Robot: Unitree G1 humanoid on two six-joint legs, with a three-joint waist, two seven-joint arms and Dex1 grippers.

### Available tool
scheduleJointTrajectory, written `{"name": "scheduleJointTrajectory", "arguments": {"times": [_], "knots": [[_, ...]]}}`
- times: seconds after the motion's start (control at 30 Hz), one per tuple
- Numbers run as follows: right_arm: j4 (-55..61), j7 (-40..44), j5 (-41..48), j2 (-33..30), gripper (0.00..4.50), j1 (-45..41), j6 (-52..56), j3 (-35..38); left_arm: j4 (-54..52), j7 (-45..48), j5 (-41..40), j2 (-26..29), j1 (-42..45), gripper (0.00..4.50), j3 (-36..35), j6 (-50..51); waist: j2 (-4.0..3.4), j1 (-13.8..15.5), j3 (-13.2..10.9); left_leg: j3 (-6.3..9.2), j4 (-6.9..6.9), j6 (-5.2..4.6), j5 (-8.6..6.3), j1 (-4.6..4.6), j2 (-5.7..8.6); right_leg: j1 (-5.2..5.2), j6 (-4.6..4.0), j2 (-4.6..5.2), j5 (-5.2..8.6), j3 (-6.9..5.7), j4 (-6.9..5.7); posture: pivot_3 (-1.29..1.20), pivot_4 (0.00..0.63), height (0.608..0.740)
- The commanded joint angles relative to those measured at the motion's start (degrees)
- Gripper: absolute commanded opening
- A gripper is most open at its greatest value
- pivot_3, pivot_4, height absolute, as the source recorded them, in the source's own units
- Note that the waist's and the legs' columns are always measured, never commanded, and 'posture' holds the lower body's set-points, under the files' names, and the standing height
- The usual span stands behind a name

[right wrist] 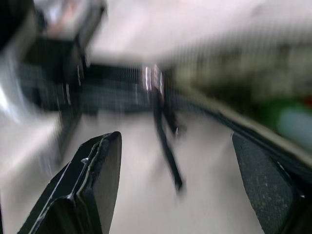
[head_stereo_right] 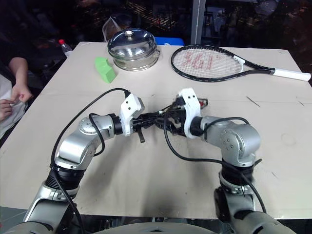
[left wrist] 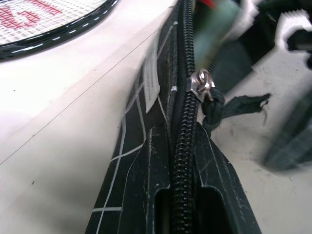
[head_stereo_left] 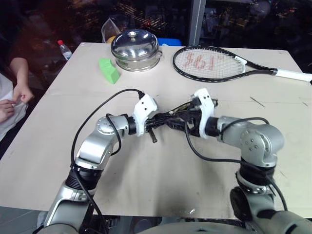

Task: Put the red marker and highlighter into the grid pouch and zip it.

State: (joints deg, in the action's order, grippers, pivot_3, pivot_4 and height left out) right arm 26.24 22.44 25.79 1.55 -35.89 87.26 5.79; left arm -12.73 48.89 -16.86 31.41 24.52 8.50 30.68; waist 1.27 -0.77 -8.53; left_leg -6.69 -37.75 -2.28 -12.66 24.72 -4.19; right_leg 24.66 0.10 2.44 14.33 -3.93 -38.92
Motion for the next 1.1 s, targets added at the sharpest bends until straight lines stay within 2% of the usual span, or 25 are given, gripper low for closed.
{"name": "scheduleJointTrajectory", "arguments": {"times": [0.03, 0.07, 0.1, 0.17, 0.27, 0.37, 0.6, 0.67, 0.8, 0.93, 0.97, 1.0, 1.03, 1.1], "knots": [[-0.2, -1.78, 0.93, 1.27, 1.91, -1.76, -1.03, 1.87, -1.51, 0.35, 0.51, 0.52, 0.64, 0.0, 0.32, -1.16, -0.01, 0.05, 0.0, -0.01, 0.0, 0.0, 0.0, 0.0, 0.0, 0.0, 0.0, 0.0, 0.0, 0.0, 0.01, 0.0, 0.15, 0.74], [-0.47, -2.26, 0.9, 1.57, 1.59, -1.93, -1.03, 2.06, -1.58, 0.32, 0.61, 0.65, 0.6, 0.0, 0.43, -1.33, 0.0, 0.01, 0.0, -0.01, 0.01, 0.0, 0.0, 0.01, 0.01, 0.0, 0.0, 0.02, 0.0, 0.0, 0.01, 0.0, 0.15, 0.74], [-0.64, -2.64, 0.98, 1.78, 0.85, -2.03, -0.92, 2.23, -1.65, 0.3, 0.72, 0.78, 0.57, 0.0, 0.52, -1.47, -0.01, -0.01, 0.0, -0.02, 0.01, 0.0, 0.0, 0.01, 0.0, 0.0, 0.0, 0.02, 0.0, 0.01, 0.02, 0.0, 0.15, 0.74], [-0.39, -3.14, 1.37, 2.06, 0.03, -1.79, -0.41, 2.31, -1.87, 0.11, 0.9, 0.8, 0.22, 0.0, 0.49, -1.63, -0.01, -0.06, 0.0, -0.02, 0.01, -0.02, -0.01, 0.0, 0.0, 0.0, 0.0, 0.01, 0.0, 0.01, 0.01, 0.0, 0.15, 0.74], [0.9, -4.03, 1.62, 1.69, 0.03, -1.13, 0.26, 2.4, -2.33, -0.33, 0.92, 0.78, -0.42, 0.0, 0.06, -1.54, -0.01, -0.08, 0.0, 0.0, 0.02, -0.03, -0.02, -0.01, -0.01, 0.0, -0.01, 0.0, 0.0, 0.01, 0.0, 0.0, 0.15, 0.74], [3.61, -5.96, 0.25, -1.76, 0.03, -0.56, 0.37, 2.33, -2.45, -0.6, 1.01, 1.39, -1.39, 0.0, -0.65, -1.75, -0.01, -0.07, -0.01, -0.01, 0.02, -0.03, -0.02, 0.0, -0.01, 0.0, 0.0, 0.01, 0.0, 0.01, 0.01, 0.0, 0.15, 0.74], [7.52, -9.66, -5.11, -20.93, 0.03, 0.7, -0.6, 1.18, 0.46, -0.69, 2.84, 4.22, -2.2, 0.0, -1.64, -4.42, -0.03, -0.09, -0.02, -0.03, 0.02, -0.04, -0.03, -0.01, 0.01, 0.0, -0.01, 0.07, 0.01, 0.02, 0.04, 0.0, 0.15, 0.74], [7.35, -9.8, -5.98, -24.72, 0.03, 1.06, -1.48, 1.28, 1.85, -0.48, 4.5, 5.02, -2.15, 0.0, -1.1, -7.18, -0.04, -0.15, -0.02, -0.03, 0.06, -0.04, -0.03, -0.01, 0.01, 0.02, -0.01, 0.05, 0.02, 0.03, 0.04, 0.0, 0.15, 0.74], [7.96, -8.24, -5.06, -27.66, 0.03, 3.27, -4.07, 0.17, 5.34, -0.84, 8.66, 5.0, -1.58, 0.0, 0.95, -15.25, -0.04, -0.08, -0.02, -0.07, 0.18, -0.04, -0.02, -0.07, -0.01, 0.04, -0.02, -0.05, 0.02, 0.09, 0.06, 0.0, 0.15, 0.74], [9.62, 0.61, -0.15, -26.86, 0.03, 10.32, -18.38, -0.23, 10.29, 2.03, 10.44, 4.48, -1.02, 0.0, 2.78, -25.44, -0.03, 0.14, -0.02, -0.1, 0.22, -0.05, -0.03, -0.03, 0.0, 0.04, -0.01, -0.02, 0.02, 0.08, 0.15, 0.0, 0.15, 0.74], [9.74, 2.2, -1.13, -28.64, 0.0, 12.81, -22.33, -1.32, 11.2, 3.11, 9.6, 4.47, -1.47, 0.77, 2.14, -27.03, -0.03, 0.14, -0.03, -0.11, 0.23, -0.05, -0.03, -0.02, 0.01, 0.04, 0.0, -0.01, 0.02, 0.09, 0.17, 0.0, 0.15, 0.74], [9.83, 3.45, -2.22, -30.4, 0.6, 15.05, -25.49, -2.23, 11.88, 3.73, 8.94, 4.48, -1.94, 1.05, 1.41, -28.33, -0.03, 0.15, -0.03, -0.11, 0.23, -0.06, -0.03, 0.0, 0.01, 0.04, 0.01, -0.01, 0.02, 0.08, 0.19, 0.0, 0.15, 0.74], [10.62, 5.8, -2.55, -32.26, 0.91, 18.22, -29.15, -2.64, 12.23, 4.17, 7.98, 4.69, -2.78, 1.52, 0.18, -29.15, -0.03, 0.13, -0.03, -0.12, 0.23, -0.06, -0.04, -0.01, 0.02, 0.04, 0.02, 0.02, 0.02, 0.09, 0.21, 0.0, 0.15, 0.74], [12.51, 10.13, 0.25, -33.04, 1.85, 24.31, -34.15, 0.32, 10.92, 5.76, 3.69, 5.32, -5.44, 2.46, -3.41, -27.91, -0.01, 0.16, -0.02, -0.12, 0.23, -0.06, -0.04, 0.01, 0.02, 0.03, 0.03, 0.04, 0.02, 0.08, 0.25, 0.0, 0.15, 0.74]]}}
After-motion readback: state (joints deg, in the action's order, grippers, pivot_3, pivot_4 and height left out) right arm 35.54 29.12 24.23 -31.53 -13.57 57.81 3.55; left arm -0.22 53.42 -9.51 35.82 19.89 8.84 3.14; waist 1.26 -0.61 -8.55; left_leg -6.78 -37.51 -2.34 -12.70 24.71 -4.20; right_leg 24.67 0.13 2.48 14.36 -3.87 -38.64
